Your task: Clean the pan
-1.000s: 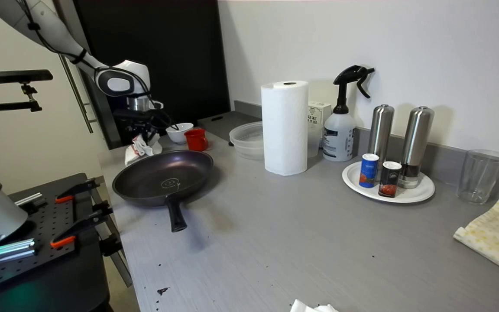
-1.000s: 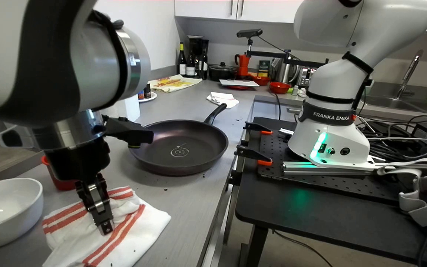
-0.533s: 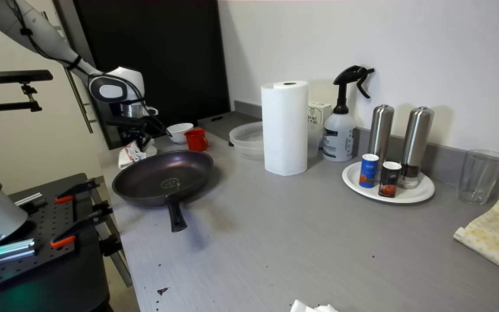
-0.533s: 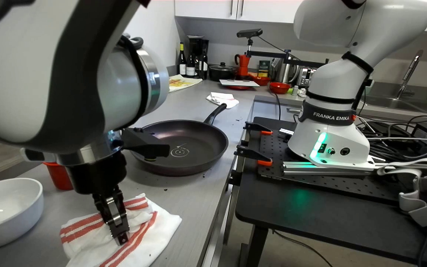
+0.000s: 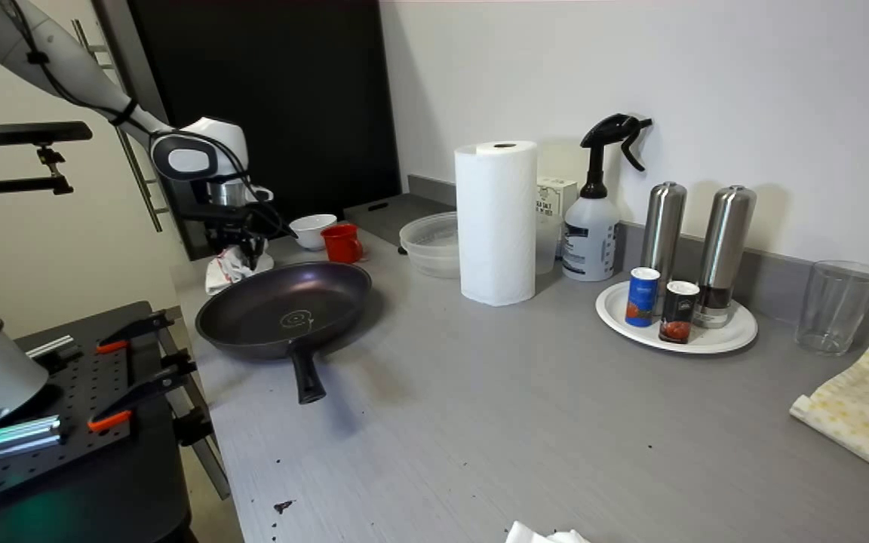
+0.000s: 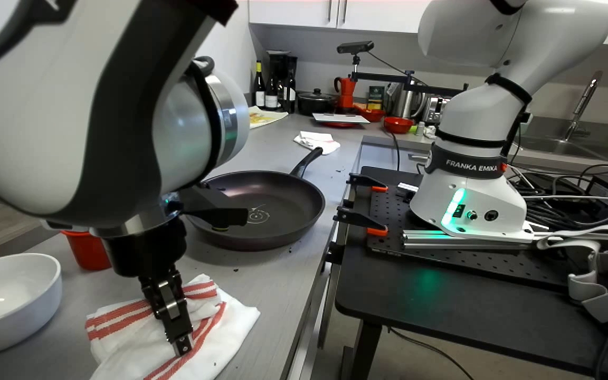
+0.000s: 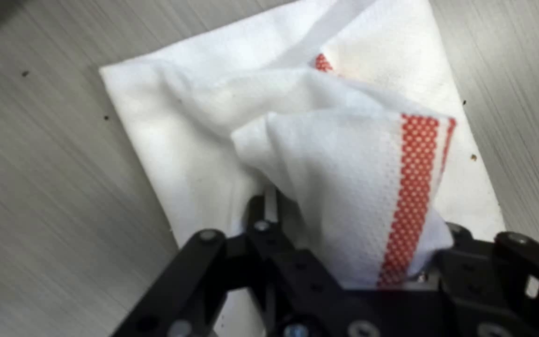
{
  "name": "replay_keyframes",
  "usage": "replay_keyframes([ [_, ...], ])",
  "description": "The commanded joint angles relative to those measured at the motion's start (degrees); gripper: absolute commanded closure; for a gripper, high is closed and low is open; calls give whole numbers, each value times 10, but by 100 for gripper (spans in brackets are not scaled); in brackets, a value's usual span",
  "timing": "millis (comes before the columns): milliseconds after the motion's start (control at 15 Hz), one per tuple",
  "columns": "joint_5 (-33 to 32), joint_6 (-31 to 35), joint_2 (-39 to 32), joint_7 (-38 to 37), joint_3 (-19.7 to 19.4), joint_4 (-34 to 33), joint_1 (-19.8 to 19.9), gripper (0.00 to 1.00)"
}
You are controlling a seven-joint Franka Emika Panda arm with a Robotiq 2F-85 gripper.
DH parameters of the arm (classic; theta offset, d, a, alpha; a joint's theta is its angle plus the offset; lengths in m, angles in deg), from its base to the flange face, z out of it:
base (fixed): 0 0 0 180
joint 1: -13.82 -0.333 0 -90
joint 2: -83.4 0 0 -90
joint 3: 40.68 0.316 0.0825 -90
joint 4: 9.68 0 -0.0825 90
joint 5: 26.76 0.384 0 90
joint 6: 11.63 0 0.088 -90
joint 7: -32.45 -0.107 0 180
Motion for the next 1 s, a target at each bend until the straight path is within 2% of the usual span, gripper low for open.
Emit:
replay_keyframes([
  [0, 22, -6, 17, 12, -22, 3, -24, 10],
  [67, 23, -6, 18, 12, -24, 5, -27, 2],
  [133, 23, -6, 19, 11, -27, 6, -30, 0],
  [467, 13, 2, 8, -7, -58, 27, -70, 0],
  [933, -19, 0, -12, -57, -148, 73, -186, 0],
])
